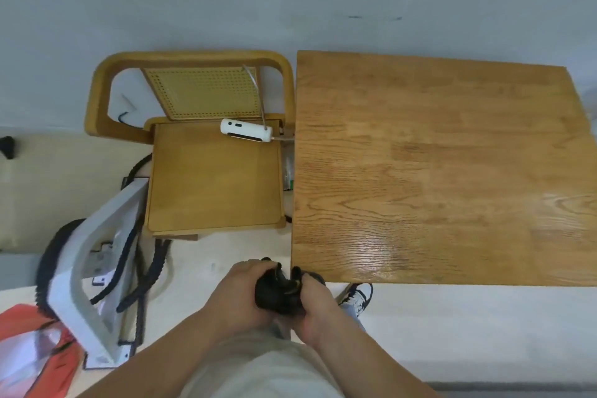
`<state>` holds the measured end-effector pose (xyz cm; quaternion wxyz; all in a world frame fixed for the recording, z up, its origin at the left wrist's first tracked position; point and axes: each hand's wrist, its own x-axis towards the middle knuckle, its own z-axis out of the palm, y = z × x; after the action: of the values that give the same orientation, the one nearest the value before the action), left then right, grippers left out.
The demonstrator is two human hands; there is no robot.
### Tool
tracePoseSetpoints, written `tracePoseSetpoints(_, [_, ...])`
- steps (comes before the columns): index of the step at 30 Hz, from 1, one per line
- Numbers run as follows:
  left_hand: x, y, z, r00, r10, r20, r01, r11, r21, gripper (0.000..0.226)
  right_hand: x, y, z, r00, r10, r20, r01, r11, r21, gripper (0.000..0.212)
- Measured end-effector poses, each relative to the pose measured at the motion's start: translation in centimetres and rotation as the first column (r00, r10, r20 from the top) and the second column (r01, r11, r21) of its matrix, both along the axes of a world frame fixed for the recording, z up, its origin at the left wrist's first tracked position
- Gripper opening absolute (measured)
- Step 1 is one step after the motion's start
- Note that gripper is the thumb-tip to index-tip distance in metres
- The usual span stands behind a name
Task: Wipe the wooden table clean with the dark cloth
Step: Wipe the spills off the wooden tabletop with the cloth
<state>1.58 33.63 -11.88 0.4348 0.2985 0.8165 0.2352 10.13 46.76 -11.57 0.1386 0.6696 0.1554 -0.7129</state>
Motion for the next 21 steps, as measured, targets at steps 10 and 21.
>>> tracePoseSetpoints(10, [0.1,1.2,1.3,0.868,-0.279,-0.411,0.348,0.932,0.103,0.040,2.6,1.8,4.1,0.946,0.321,-0.050,-0.296,0.915,0.275,0.042])
tracePoseSetpoints(21, [-2.9,3.1,5.9,0.926,-0.329,-0.184,0.367,0.898,0.243,0.031,4.5,6.7,4.7,0.086,0.994,0.074,-0.504,-0.020,0.863,0.088])
